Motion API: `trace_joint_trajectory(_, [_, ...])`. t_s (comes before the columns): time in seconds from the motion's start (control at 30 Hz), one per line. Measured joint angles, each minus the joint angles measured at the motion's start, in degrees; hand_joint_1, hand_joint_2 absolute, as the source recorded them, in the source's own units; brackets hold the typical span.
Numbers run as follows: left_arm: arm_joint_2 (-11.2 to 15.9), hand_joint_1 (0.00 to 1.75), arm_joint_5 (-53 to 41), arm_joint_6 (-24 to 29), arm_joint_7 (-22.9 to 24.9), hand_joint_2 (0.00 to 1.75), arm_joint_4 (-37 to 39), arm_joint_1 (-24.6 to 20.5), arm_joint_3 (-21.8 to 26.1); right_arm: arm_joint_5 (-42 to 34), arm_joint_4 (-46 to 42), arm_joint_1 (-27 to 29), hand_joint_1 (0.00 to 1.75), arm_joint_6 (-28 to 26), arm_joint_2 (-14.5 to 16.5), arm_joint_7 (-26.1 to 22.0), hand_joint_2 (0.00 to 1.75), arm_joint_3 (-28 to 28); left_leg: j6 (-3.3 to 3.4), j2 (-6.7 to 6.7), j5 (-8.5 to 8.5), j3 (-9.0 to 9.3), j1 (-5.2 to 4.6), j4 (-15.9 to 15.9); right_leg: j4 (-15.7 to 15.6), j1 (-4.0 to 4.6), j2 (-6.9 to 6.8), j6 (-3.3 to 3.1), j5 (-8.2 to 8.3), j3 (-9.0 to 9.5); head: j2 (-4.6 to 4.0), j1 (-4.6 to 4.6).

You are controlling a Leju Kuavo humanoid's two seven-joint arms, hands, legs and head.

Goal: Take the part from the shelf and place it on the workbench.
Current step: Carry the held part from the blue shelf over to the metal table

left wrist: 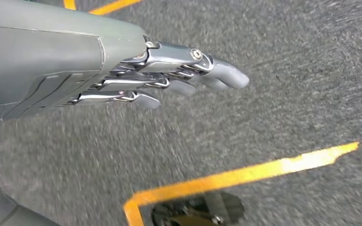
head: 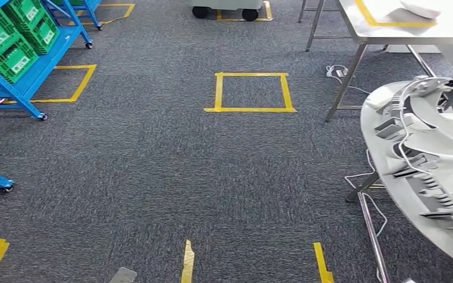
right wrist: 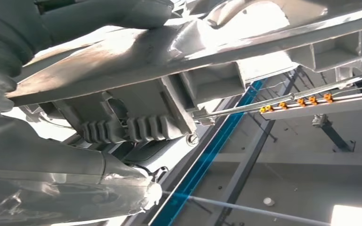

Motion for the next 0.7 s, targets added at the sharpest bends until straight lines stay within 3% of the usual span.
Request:
trace_joint_trajectory(0.07, [-0.1,0.00,0.0,0.0,0.0,1.75,0.0,0.0,0.0,0.1,-0.3,0.4,1.75,0.0,0.0,0.1,1.75,-0.3,-0.46,1.40,0.55,0.52,0.39,-1.2,2.0,0.12,-2.92,0.57,-1.34,-1.30,0.00,0.28])
trace_joint_trajectory(0.13, [-0.2,0.00,0.0,0.0,0.0,1.75,0.0,0.2,0.1,0.1,-0.4,0.3,1.75,0.0,0.0,0.2,1.75,-0.5,-0.63,2.97,0.63,0.78,0.52,-1.6,8.1,-0.16,-6.46,1.31,-4.73,-4.34,0.00,0.53])
trace_joint_trajectory(0.2, [-0.2,0.00,-0.1,0.0,0.0,1.75,0.0,0.4,0.2,0.2,-0.4,0.3,1.75,0.0,0.0,0.2,1.75,-0.6,-0.83,4.78,0.45,0.82,0.59,-1.6,14.2,-0.77,-7.40,2.19,-6.99,-7.28,0.00,0.57])
trace_joint_trajectory(0.23, [-0.2,0.00,-0.1,0.0,0.0,1.75,0.0,0.5,0.3,0.3,-0.4,0.4,1.75,0.0,0.0,0.2,1.75,-0.7,-1.01,5.62,0.32,0.89,0.66,-1.6,14.8,-1.07,-7.62,2.57,-6.70,-7.49,0.00,0.58])
trace_joint_trajectory(0.27, [-0.2,0.00,-0.1,0.0,0.0,1.75,0.0,0.4,0.4,0.3,-0.4,0.5,1.75,0.0,0.0,0.3,1.75,-0.8,-1.26,6.40,0.16,1.02,0.78,-1.5,13.1,-1.35,-7.96,2.92,-5.38,-6.44,0.00,0.60])
trace_joint_trajectory(0.33, [-0.2,0.00,-0.1,0.0,0.0,1.75,0.0,0.4,0.5,0.3,-0.4,0.6,1.75,0.0,0.0,0.4,1.75,-0.9,-2.03,7.74,-0.34,1.45,0.88,-1.3,5.6,-1.62,-9.93,3.47,-2.27,-2.12,0.00,0.61])
trace_joint_trajectory(0.4, [-0.1,0.00,-0.1,0.0,0.0,1.75,0.0,0.3,0.5,0.3,-0.4,0.6,1.75,0.0,0.0,0.4,1.75,-1.0,-2.91,8.69,-0.94,1.74,0.66,-0.8,0.7,-1.61,-11.54,2.95,-1.17,0.86,0.00,0.51])
trace_joint_trajectory(0.43, [0.0,0.00,-0.1,0.0,0.0,1.75,0.0,0.2,0.5,0.3,-0.5,0.6,1.75,0.0,0.0,0.4,1.75,-1.1,-3.29,9.08,-1.07,1.87,0.52,-0.8,0.4,-1.45,-11.59,2.36,-1.45,1.08,0.00,0.38])
trace_joint_trajectory(0.5, [-0.1,0.00,-0.2,0.0,0.0,1.75,0.0,0.1,0.6,0.3,-0.5,0.8,1.75,0.0,0.1,0.4,1.75,-1.2,-3.93,9.68,-1.25,2.10,0.66,-0.8,0.4,-1.45,-10.31,1.16,-1.26,0.94,0.00,0.11])
trace_joint_trajectory(0.53, [-0.2,0.00,-0.2,0.0,0.0,1.75,0.0,0.0,0.6,0.3,-0.6,0.9,1.75,0.0,0.1,0.4,1.75,-1.3,-4.23,9.05,-1.78,2.07,0.84,-0.4,0.4,-1.46,-9.74,0.73,-1.15,0.83,0.00,0.04])
trace_joint_trajectory(0.6, [-0.2,0.00,-0.2,0.0,0.0,1.75,0.0,-0.1,0.6,0.3,-0.8,1.0,1.75,0.0,0.1,0.6,1.75,-1.4,-4.58,6.38,-4.62,0.56,1.10,3.4,0.2,-1.54,-8.58,0.00,-0.93,0.73,0.00,-0.09])
trace_joint_trajectory(0.63, [-0.2,0.00,-0.2,0.0,0.0,1.75,0.0,0.0,0.6,0.4,-0.8,1.0,1.75,0.0,0.1,0.6,1.75,-1.4,-4.58,4.99,-6.66,-1.06,1.13,7.0,0.2,-1.45,-7.97,-0.24,-0.90,0.67,0.00,-0.13])
trace_joint_trajectory(0.7, [-0.2,0.00,-0.2,0.0,0.0,1.75,0.0,0.3,0.6,0.4,-0.8,1.0,1.75,0.0,0.1,0.7,1.75,-1.4,-4.39,3.91,-9.55,-4.66,1.10,14.5,0.2,-1.15,-6.46,-0.56,-0.83,0.58,0.00,-0.14])
